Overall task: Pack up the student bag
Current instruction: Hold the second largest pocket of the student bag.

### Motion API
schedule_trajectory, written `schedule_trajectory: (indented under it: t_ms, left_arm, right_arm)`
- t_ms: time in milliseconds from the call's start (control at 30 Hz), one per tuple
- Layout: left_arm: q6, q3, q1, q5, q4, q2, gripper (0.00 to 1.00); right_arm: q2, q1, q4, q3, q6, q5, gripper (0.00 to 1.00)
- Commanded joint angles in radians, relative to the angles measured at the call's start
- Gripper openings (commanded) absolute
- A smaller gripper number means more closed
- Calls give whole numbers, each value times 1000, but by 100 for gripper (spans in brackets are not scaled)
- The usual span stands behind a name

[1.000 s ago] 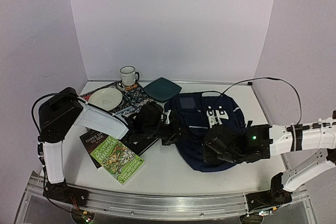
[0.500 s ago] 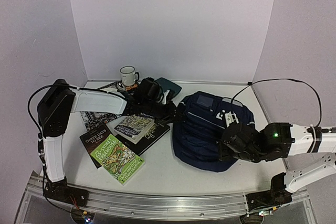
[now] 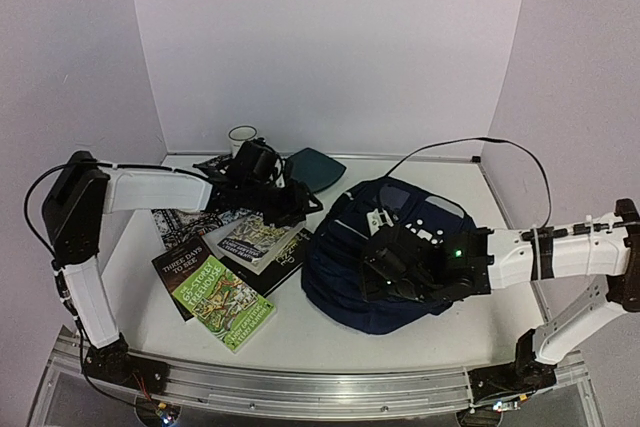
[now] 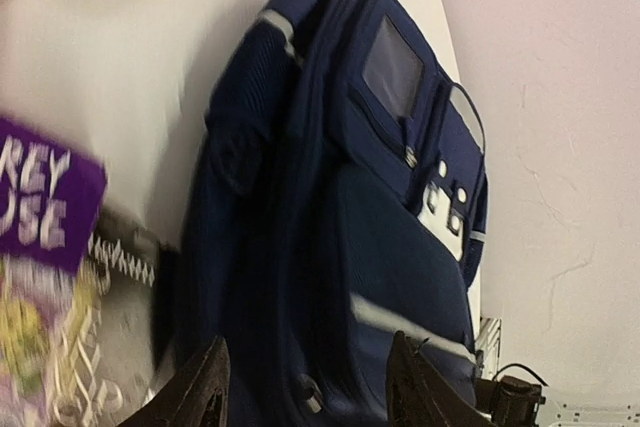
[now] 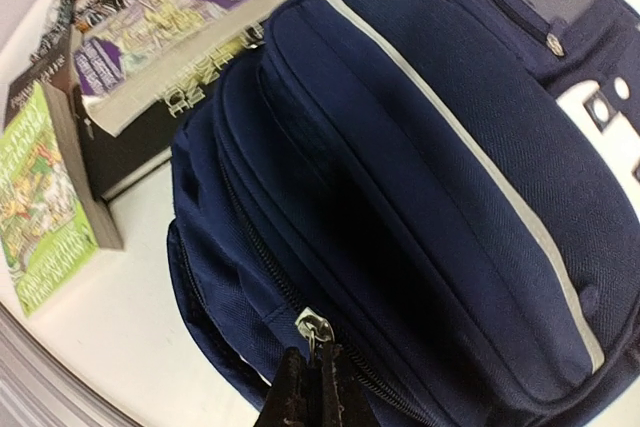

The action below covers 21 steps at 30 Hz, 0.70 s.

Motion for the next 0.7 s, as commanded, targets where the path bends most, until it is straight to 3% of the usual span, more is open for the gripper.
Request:
schedule_trajectory:
  t_ms: [0,233,433,667]
  left_arm:
    - [-128,-131,-55,-70,76,-172,56]
    - [-244,-251,-184,-147,91,-241,57]
    - [-311,-313,-221,-170,120,-253,57]
    - [-321,-282,-229,-117,183,-195,56]
  right_arm:
    - [44,5,132,86,-38,54,0]
    - [107,4,183,123,-49,46,0]
    - [130,4,201,132,-55,25,0]
    - [158,4,227,133,-78,-42,0]
